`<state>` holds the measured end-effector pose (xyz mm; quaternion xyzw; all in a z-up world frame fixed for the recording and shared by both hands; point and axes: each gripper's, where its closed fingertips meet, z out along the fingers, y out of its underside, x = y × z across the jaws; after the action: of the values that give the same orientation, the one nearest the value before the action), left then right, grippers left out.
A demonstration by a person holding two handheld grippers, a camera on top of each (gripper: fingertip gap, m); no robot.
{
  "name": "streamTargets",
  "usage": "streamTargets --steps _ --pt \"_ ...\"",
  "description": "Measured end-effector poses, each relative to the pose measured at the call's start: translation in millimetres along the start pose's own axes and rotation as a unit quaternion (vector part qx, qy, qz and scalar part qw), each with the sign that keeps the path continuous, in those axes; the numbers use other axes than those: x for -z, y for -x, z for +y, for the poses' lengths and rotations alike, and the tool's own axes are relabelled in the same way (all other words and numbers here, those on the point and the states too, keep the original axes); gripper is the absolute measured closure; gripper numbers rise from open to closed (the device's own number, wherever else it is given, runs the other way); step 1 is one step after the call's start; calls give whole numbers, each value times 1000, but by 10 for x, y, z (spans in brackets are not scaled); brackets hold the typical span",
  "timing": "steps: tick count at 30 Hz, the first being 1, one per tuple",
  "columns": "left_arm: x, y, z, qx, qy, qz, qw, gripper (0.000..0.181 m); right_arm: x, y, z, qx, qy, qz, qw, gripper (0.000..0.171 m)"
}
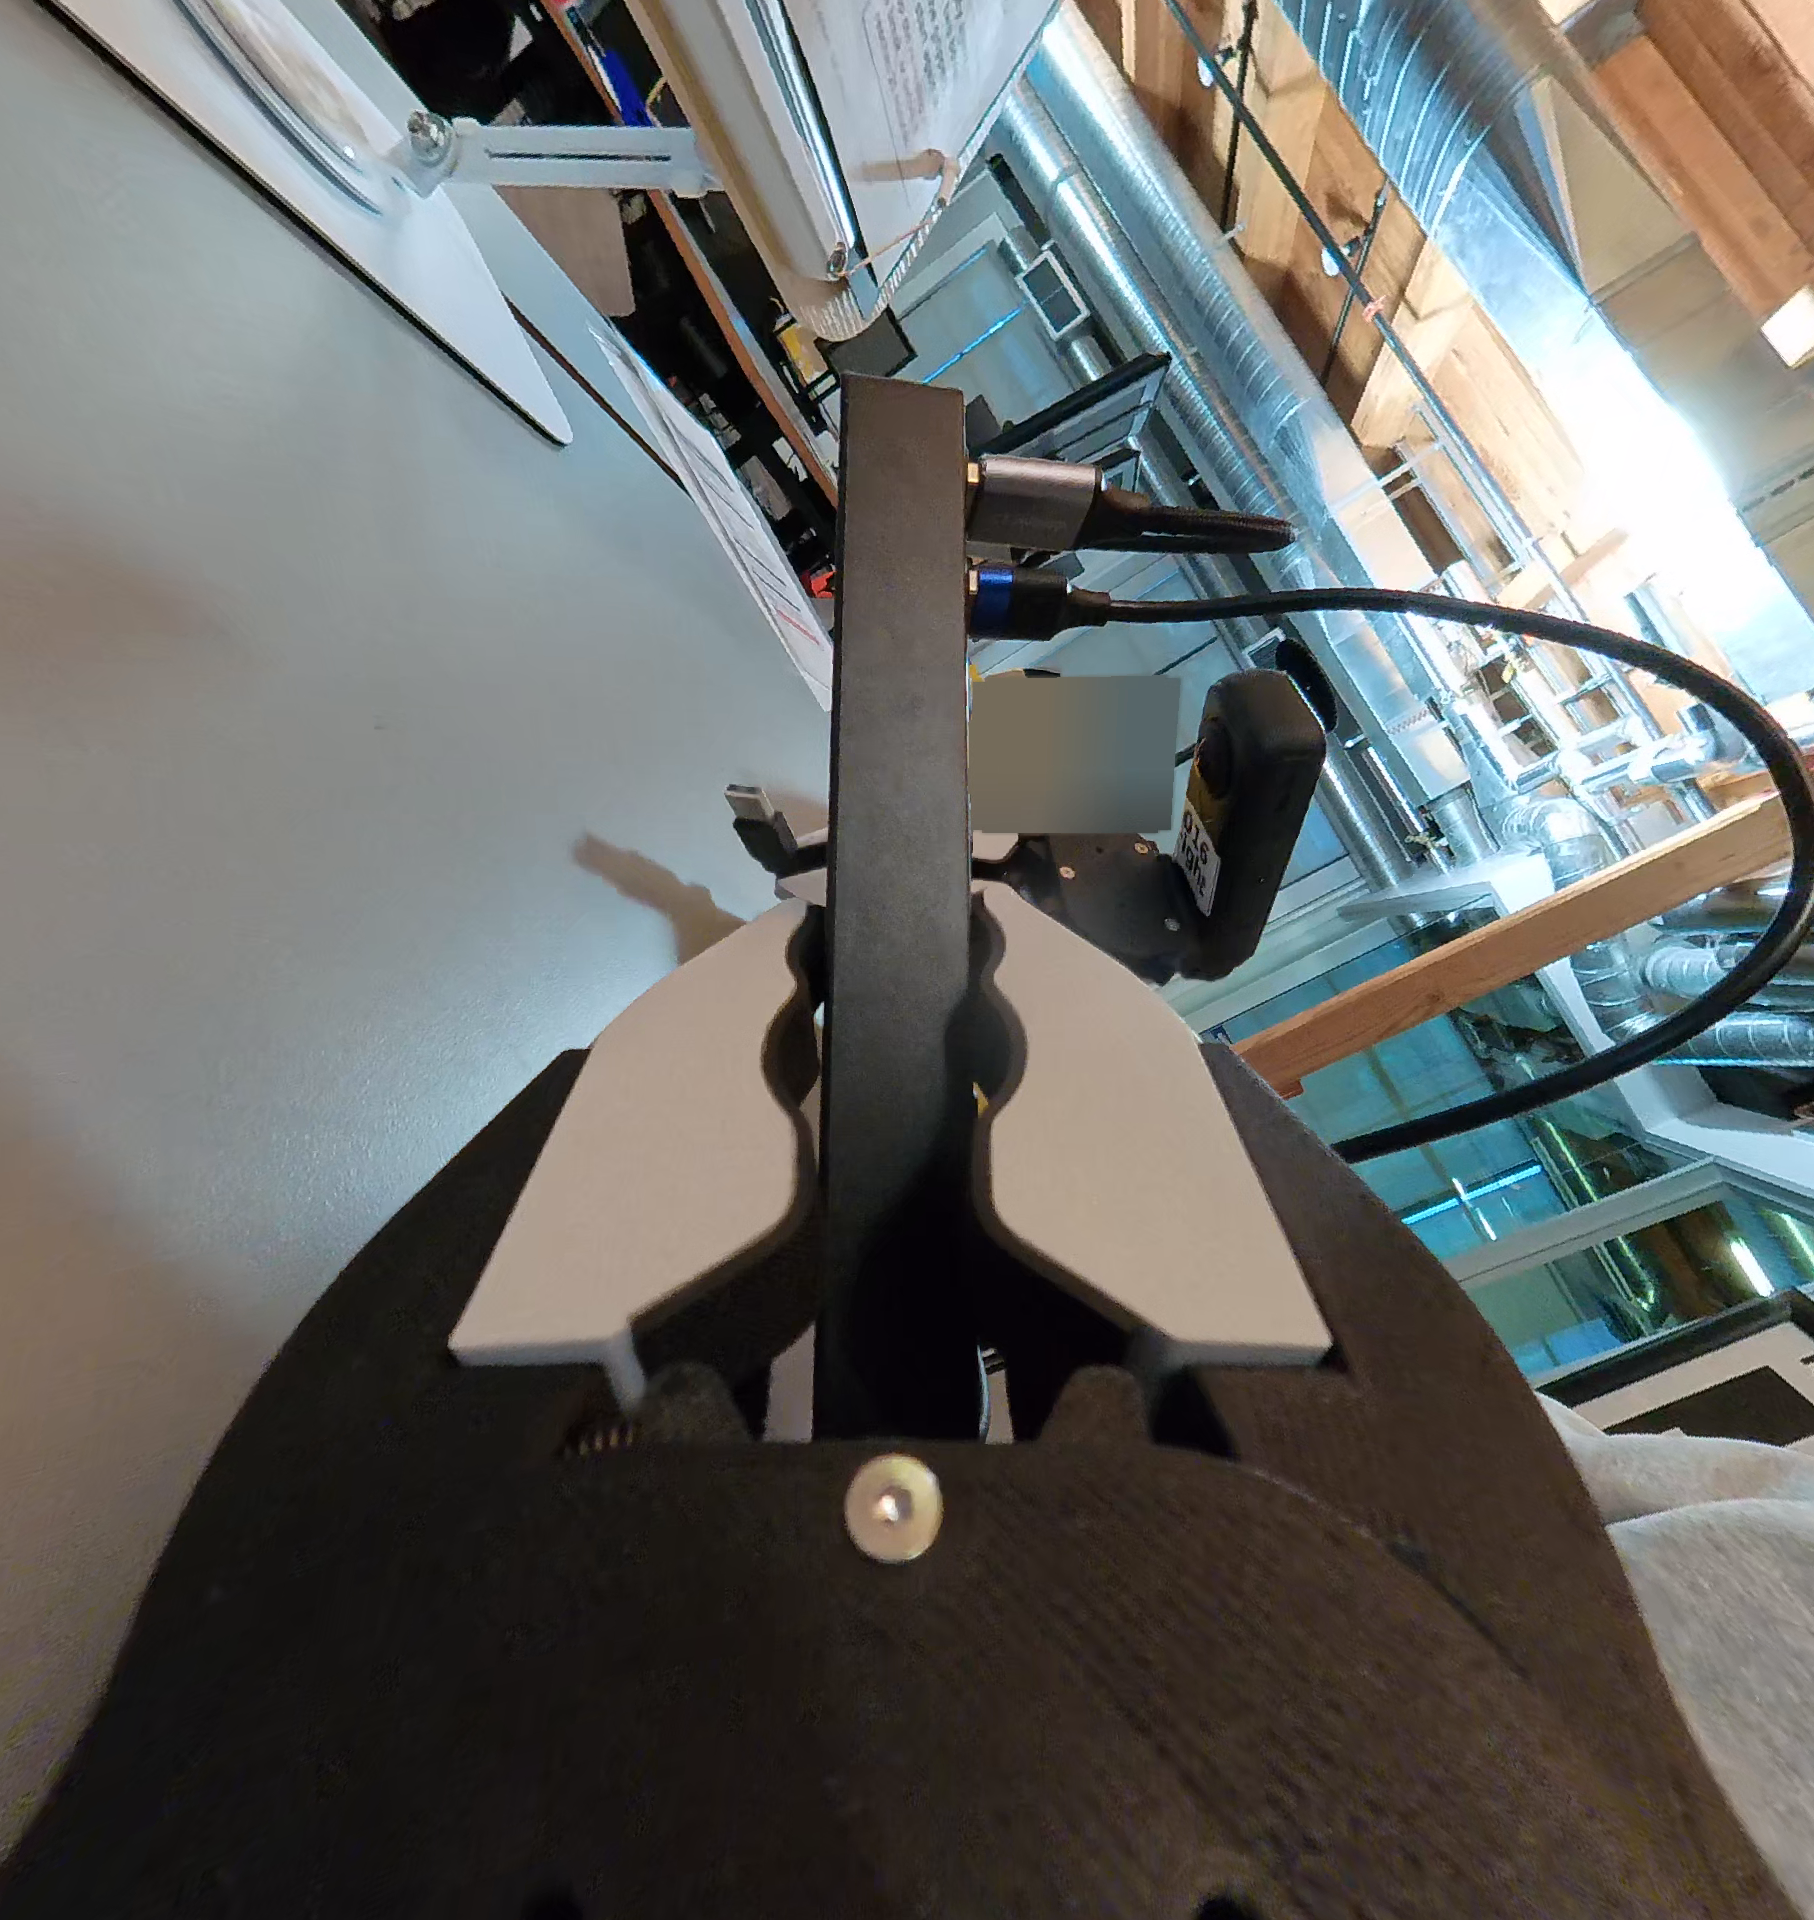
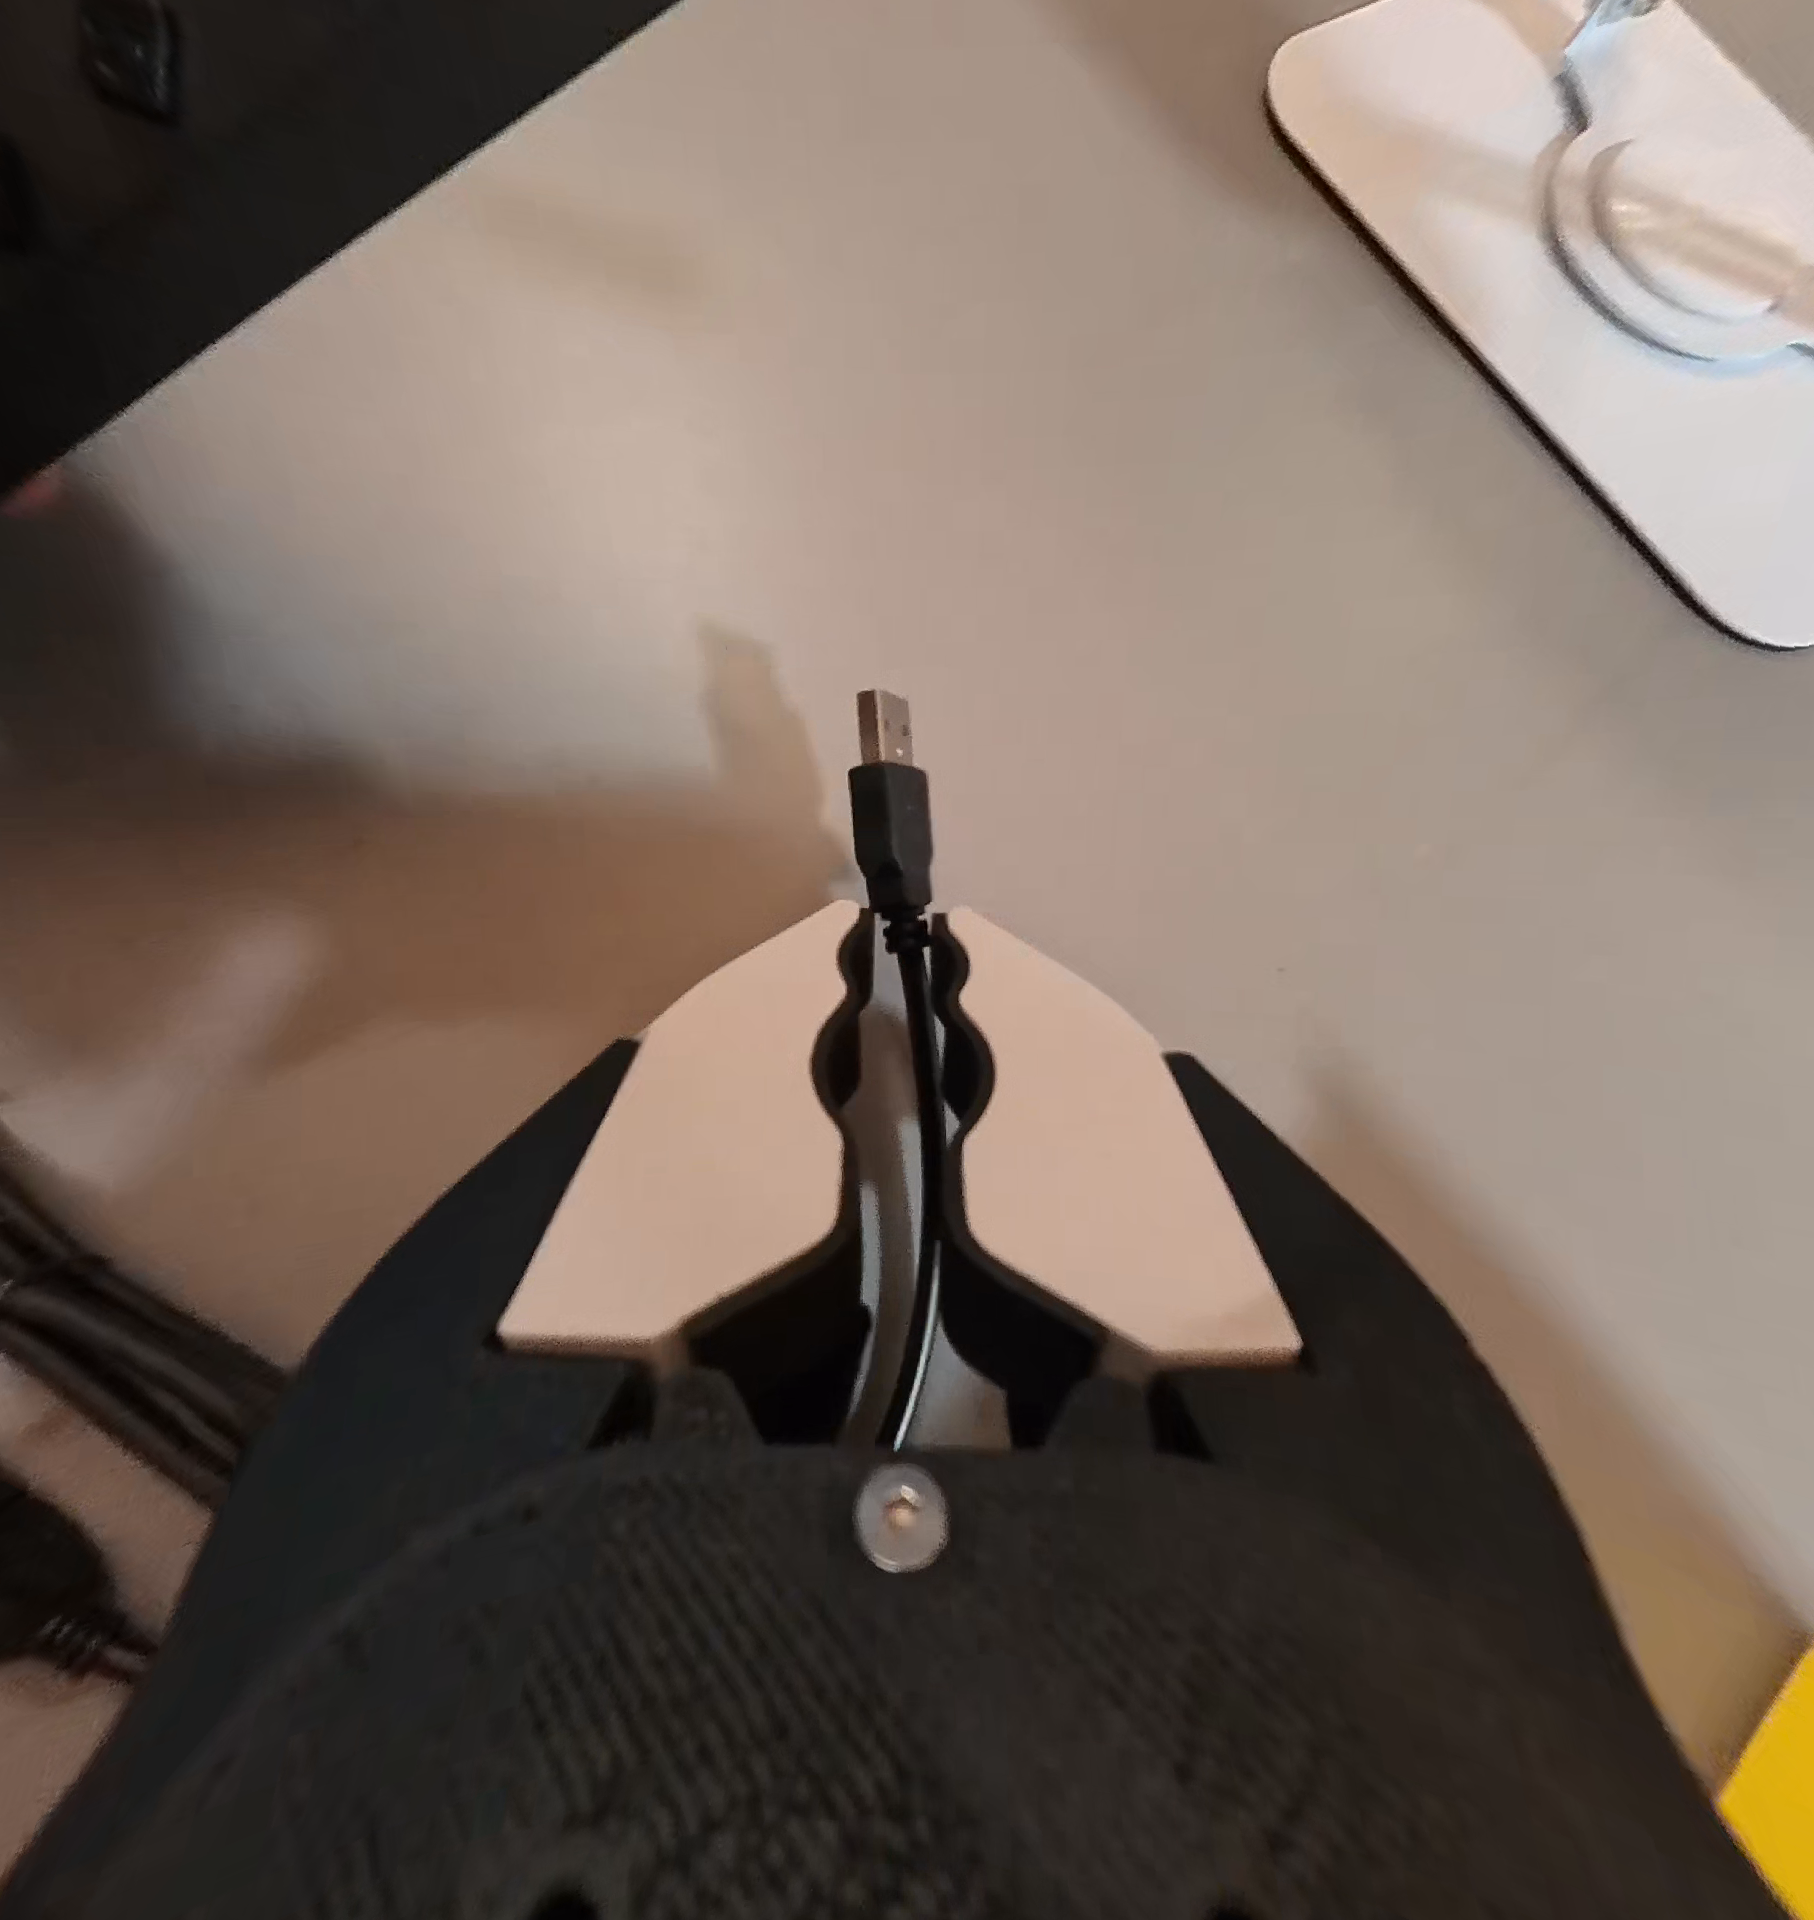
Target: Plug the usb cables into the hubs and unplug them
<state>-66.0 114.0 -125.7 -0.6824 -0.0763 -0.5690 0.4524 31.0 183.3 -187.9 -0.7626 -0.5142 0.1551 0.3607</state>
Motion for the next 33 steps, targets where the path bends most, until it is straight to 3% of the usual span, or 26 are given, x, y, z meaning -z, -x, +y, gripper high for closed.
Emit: streamTargets --steps 1,5,8,10,19,23,28,33 --pt "0 0 0 0 0 0 1000 155 19 31 -9 -5 1 -16 1000 162" --pt "3 6 -9 0 -1 -1 1000 155 196 249 -81 -84 7 -144 986 163" --pt "5 11 -16 2 -3 -1 1000 156 396 463 -195 -182 -10 -284 941 163" --pt "9 16 -22 4 -4 -1 1000 155 397 481 -145 -201 -7 -310 929 163" --pt "9 20 -24 6 -5 -1 1000 156 92 -42 117 -92 10 -82 992 151" --pt "10 27 -28 13 -6 1 1000 156 117 -152 99 -38 15 -24 999 142" --pt "9 30 -29 13 -7 1 1000 155 175 60 -154 35 -28 -23 999 144" --pt "10 27 -27 14 -7 1 1000 155 -12 72 47 114 47 42 991 144"
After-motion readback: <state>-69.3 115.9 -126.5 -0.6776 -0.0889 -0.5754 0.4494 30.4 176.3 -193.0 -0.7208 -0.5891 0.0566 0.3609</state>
